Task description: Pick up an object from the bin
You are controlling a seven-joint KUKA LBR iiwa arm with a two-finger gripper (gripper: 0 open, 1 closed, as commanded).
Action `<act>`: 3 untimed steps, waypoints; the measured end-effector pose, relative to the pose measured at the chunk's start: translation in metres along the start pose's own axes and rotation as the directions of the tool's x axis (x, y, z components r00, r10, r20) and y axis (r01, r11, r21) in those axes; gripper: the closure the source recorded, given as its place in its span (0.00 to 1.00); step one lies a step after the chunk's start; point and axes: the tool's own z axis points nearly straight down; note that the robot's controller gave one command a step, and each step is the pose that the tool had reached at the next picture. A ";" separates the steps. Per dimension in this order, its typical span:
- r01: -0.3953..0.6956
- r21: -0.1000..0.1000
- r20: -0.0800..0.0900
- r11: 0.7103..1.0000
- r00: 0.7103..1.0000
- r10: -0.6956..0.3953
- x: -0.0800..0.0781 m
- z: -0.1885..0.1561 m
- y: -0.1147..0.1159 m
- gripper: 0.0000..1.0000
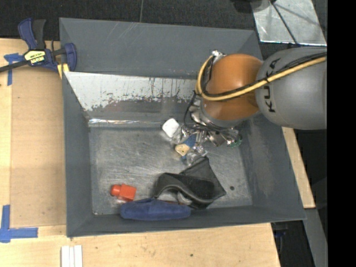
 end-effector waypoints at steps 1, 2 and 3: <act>0.002 0.001 -0.011 1.000 1.000 -0.002 0.011 -0.068 -0.024 1.00; 0.008 0.000 -0.011 1.000 1.000 -0.008 0.022 -0.138 -0.018 1.00; 0.137 -0.003 -0.016 0.991 0.990 -0.137 0.019 -0.134 -0.068 1.00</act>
Offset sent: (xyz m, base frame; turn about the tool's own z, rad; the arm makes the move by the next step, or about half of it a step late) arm -0.0008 -0.0243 0.0626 -0.0063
